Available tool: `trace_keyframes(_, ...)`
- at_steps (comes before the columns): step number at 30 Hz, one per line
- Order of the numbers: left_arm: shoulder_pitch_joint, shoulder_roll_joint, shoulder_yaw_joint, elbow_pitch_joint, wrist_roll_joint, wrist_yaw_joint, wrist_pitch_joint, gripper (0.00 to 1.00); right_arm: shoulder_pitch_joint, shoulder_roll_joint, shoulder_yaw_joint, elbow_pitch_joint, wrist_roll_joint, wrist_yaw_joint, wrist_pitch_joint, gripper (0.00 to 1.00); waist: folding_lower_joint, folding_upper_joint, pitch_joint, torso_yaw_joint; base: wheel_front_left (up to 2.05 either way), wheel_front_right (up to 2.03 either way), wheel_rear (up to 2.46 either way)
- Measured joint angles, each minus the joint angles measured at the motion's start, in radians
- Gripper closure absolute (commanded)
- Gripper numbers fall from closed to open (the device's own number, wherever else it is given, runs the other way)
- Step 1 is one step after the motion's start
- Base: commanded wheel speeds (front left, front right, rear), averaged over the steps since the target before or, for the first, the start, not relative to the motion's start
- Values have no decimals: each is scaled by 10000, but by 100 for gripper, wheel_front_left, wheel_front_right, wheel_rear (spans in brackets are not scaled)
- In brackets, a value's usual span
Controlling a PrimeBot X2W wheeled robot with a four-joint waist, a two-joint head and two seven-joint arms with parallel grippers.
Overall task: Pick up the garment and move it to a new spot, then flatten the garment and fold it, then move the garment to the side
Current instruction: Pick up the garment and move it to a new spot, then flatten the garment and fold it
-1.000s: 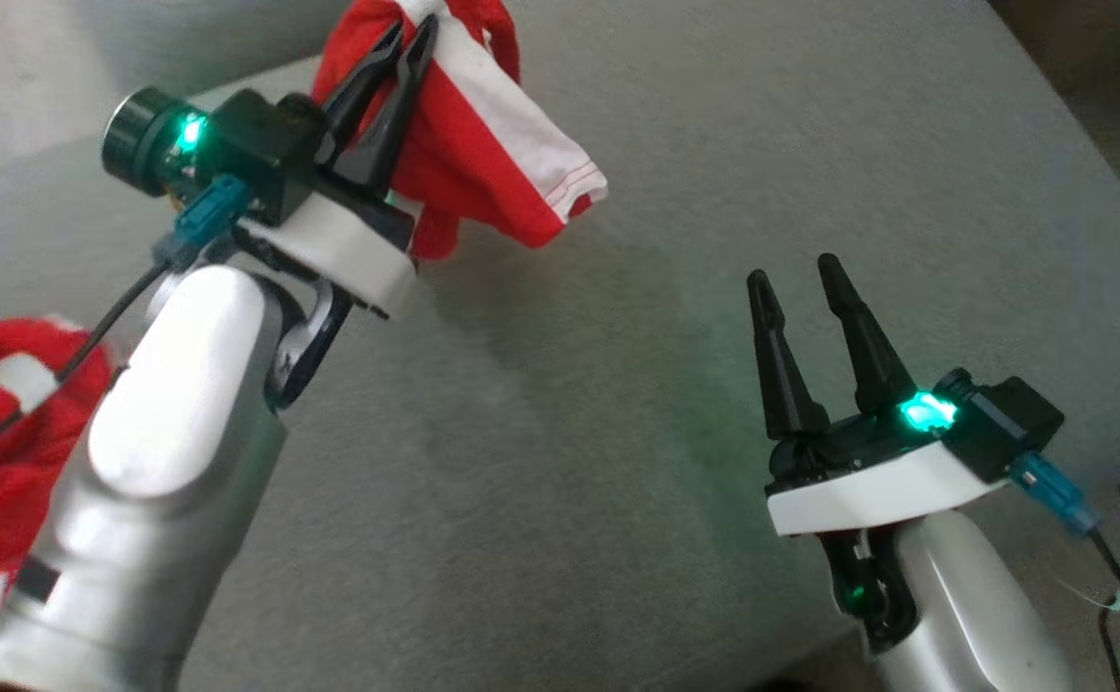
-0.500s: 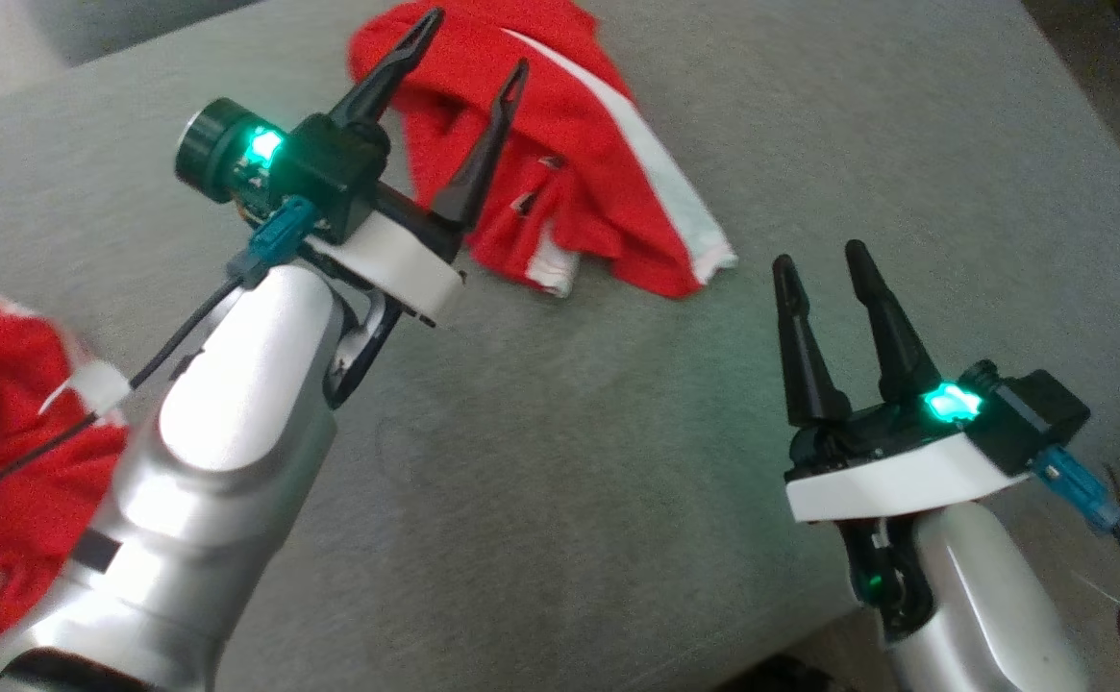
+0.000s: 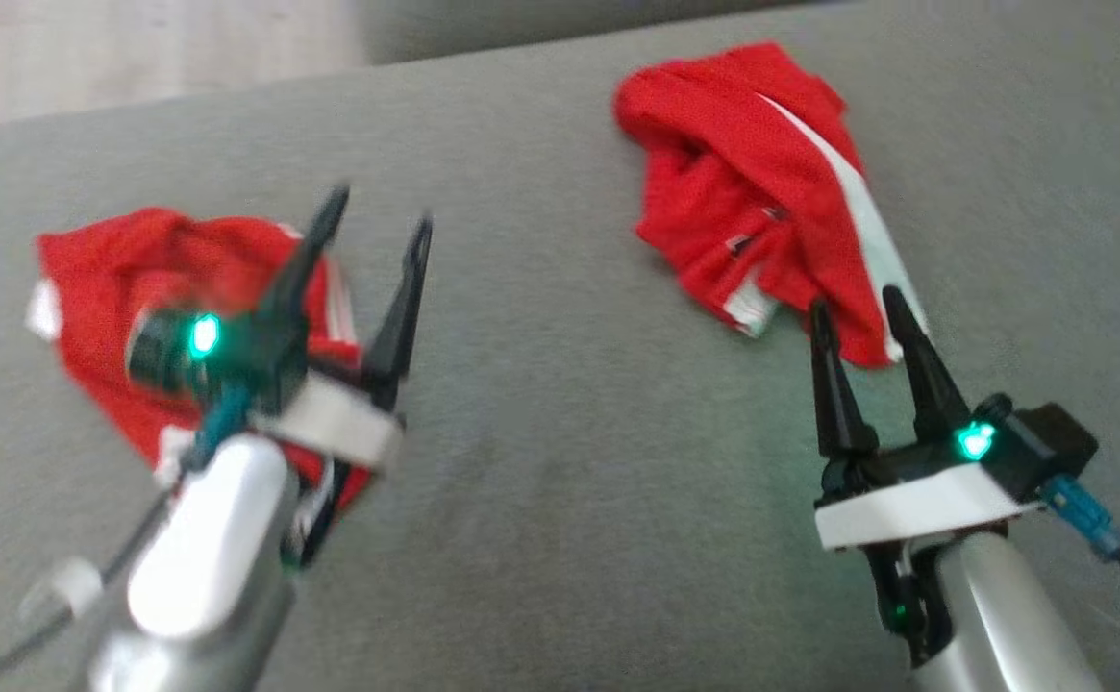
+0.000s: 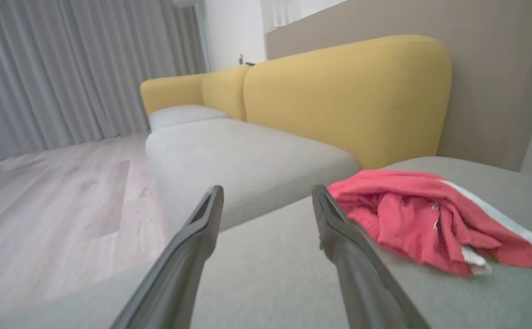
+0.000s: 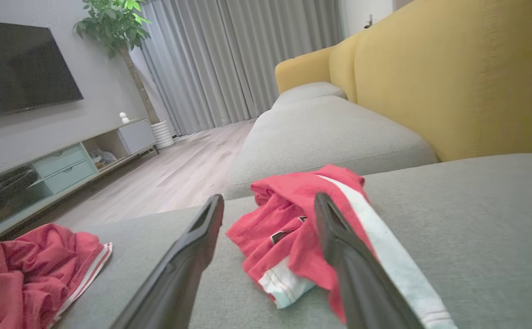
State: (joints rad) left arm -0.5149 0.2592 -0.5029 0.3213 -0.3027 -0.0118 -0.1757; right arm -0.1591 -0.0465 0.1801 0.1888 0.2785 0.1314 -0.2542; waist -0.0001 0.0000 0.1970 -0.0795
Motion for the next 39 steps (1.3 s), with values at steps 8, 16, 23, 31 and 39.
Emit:
trace_keyframes(8,2584,-88,151,-180,-357,815,-499,0,612,2,-52,510,-328,0,-12,0,-1,0,-758,1163,0,0,0)
trace_keyframes(16,2999,-311,159,-443,-495,941,-646,0,684,4,-326,775,-428,0,-12,0,-1,0,-1100,1576,0,0,0)
trace_keyframes(23,2950,-508,-75,-491,-493,911,-646,0,254,6,-886,2750,-1404,0,-10,0,0,0,-915,1981,0,0,0)
trace_keyframes(31,2779,-598,-148,-305,-495,826,-646,0,-1429,2,-1710,4867,-2464,0,520,0,2,0,-480,2478,0,0,0)
trace_keyframes(39,2596,-754,-157,-155,-495,819,-727,0,-2169,-6,-2265,6176,-2819,0,468,0,2,0,-138,2708,0,0,0)
